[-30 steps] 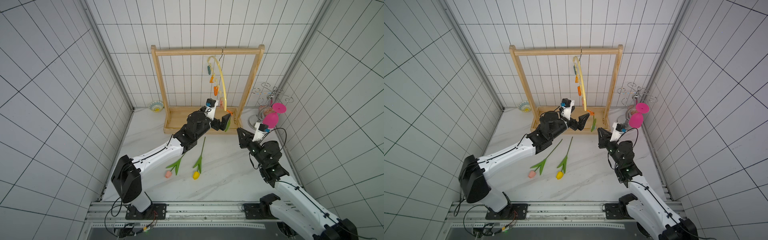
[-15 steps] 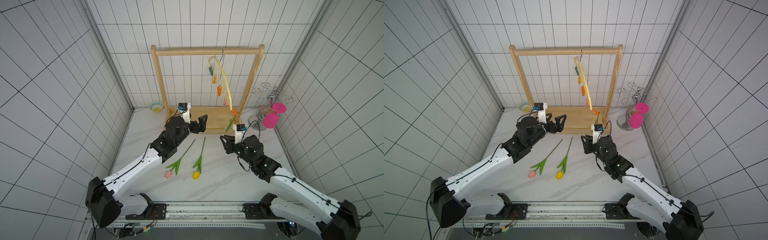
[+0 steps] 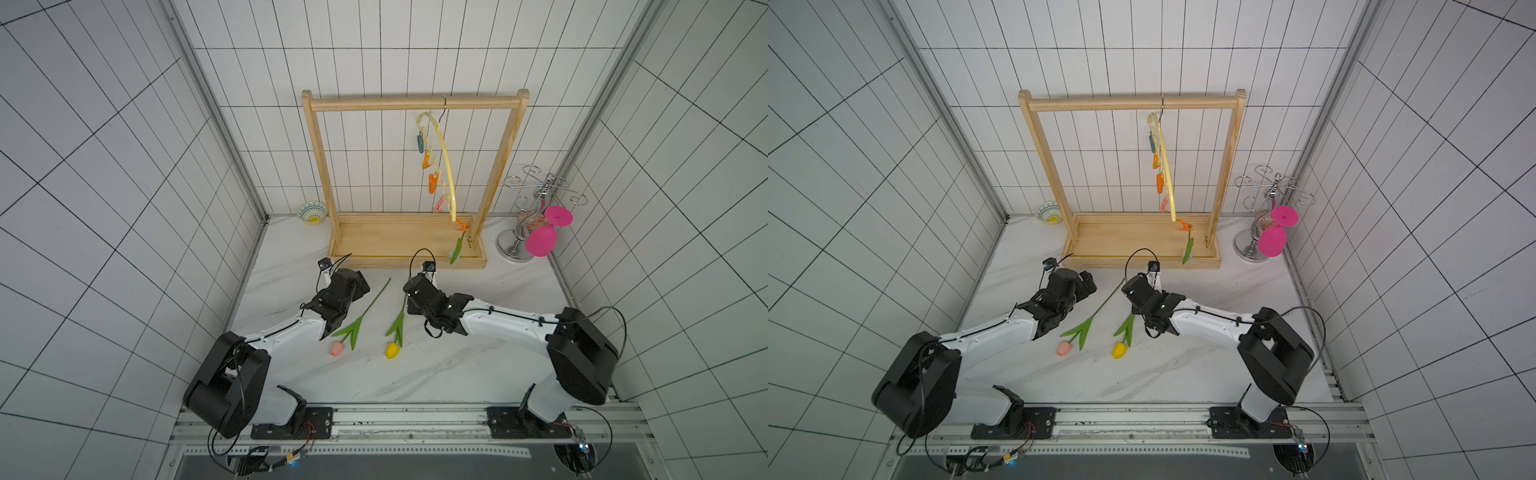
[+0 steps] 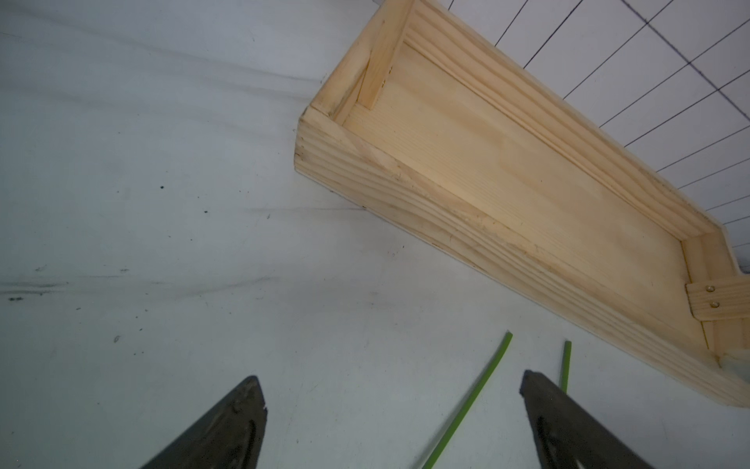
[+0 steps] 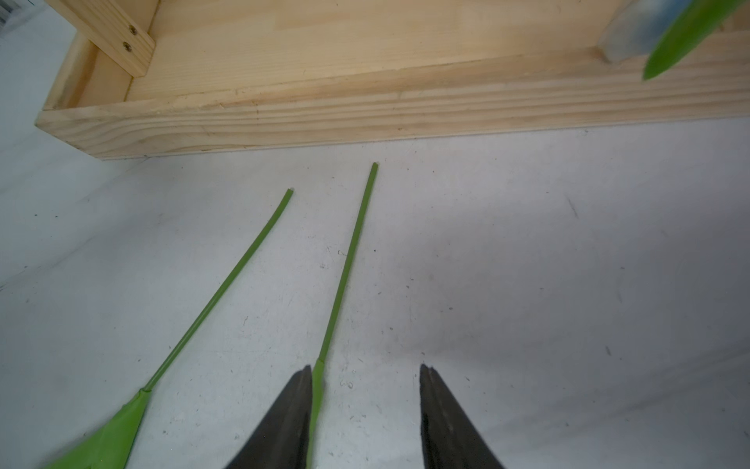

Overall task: Dry the flowers on a clothes hanger
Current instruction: Pick up the flower at the center of the board.

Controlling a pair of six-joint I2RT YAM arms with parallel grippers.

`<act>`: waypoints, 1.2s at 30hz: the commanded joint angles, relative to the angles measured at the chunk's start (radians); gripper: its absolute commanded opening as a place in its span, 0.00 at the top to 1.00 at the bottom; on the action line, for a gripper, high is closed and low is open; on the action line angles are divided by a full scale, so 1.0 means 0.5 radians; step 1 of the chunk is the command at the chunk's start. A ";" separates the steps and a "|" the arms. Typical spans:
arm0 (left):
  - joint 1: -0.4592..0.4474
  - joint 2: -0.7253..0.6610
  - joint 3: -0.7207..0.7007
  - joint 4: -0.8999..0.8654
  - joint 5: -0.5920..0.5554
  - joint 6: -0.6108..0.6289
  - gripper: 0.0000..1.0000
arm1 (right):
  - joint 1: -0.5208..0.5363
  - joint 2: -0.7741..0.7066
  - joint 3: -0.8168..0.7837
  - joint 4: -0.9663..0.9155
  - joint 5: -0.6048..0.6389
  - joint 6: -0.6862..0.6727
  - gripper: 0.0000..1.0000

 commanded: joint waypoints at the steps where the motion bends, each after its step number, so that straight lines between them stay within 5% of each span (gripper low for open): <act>1: 0.007 -0.056 -0.047 0.087 -0.136 -0.069 0.01 | 0.003 0.191 0.207 -0.115 -0.063 0.137 0.56; 8: 0.007 0.042 0.063 -0.052 -0.163 -0.054 0.01 | -0.009 0.510 0.443 -0.205 -0.200 0.195 0.62; 26: 0.007 0.054 0.067 -0.001 -0.039 -0.005 0.02 | -0.045 0.732 0.468 -0.168 -0.249 0.259 0.72; 28: 0.007 0.058 0.068 0.007 -0.015 0.010 0.02 | -0.058 0.744 0.475 -0.165 -0.266 0.259 0.77; 31: 0.007 0.047 0.067 0.040 0.075 0.079 0.02 | -0.068 0.713 0.472 -0.172 -0.265 0.252 1.00; 36: 0.007 -0.034 -0.063 0.282 0.168 0.130 0.03 | -0.046 0.348 0.365 -0.105 -0.142 0.073 1.00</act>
